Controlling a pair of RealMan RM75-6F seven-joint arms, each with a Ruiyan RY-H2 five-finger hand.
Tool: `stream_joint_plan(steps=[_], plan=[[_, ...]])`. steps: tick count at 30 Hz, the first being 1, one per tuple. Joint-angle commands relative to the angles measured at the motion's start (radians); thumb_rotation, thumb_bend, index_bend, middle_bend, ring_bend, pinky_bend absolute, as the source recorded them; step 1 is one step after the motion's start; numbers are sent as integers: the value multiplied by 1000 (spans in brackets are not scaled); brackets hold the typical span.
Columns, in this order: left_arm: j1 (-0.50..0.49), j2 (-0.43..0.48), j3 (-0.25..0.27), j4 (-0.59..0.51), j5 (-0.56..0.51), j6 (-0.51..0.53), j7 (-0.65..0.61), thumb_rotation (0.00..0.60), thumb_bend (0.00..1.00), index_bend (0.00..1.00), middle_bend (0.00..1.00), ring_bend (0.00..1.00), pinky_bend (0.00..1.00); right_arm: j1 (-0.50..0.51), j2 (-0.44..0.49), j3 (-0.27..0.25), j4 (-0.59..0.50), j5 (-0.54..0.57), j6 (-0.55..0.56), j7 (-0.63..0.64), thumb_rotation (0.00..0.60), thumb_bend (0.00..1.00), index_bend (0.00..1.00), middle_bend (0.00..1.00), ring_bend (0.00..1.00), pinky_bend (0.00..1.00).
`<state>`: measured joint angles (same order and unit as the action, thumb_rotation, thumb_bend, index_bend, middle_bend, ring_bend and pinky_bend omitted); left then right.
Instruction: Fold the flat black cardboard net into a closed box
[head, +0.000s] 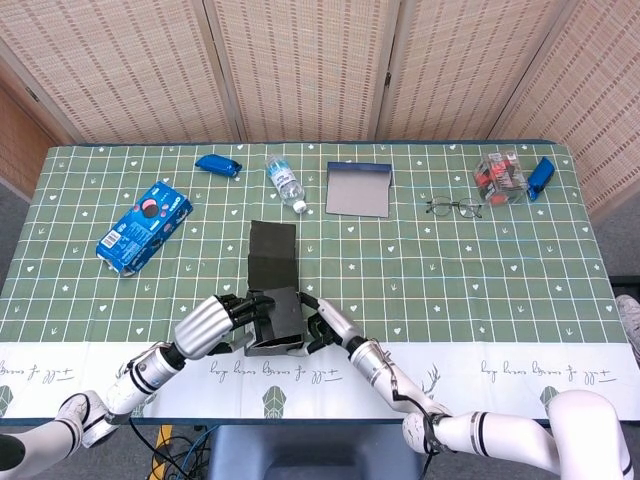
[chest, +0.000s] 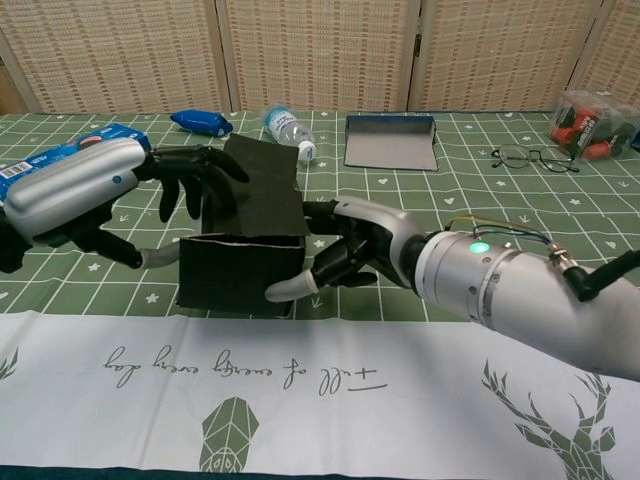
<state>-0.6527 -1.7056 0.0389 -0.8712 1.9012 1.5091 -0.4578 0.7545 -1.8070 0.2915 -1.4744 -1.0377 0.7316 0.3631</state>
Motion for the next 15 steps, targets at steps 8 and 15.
stream_joint_plan(steps=[8,15], plan=[[-22,0,22,4,-17,-3,-68,600,128,339,257,436,578,8,-5,-6,18,-18,-25,-4,600,304,473,466,801,1000],[-14,14,27,8,-36,20,-94,600,128,314,243,439,579,-1,11,-9,18,-50,-34,21,600,319,473,466,801,1000]])
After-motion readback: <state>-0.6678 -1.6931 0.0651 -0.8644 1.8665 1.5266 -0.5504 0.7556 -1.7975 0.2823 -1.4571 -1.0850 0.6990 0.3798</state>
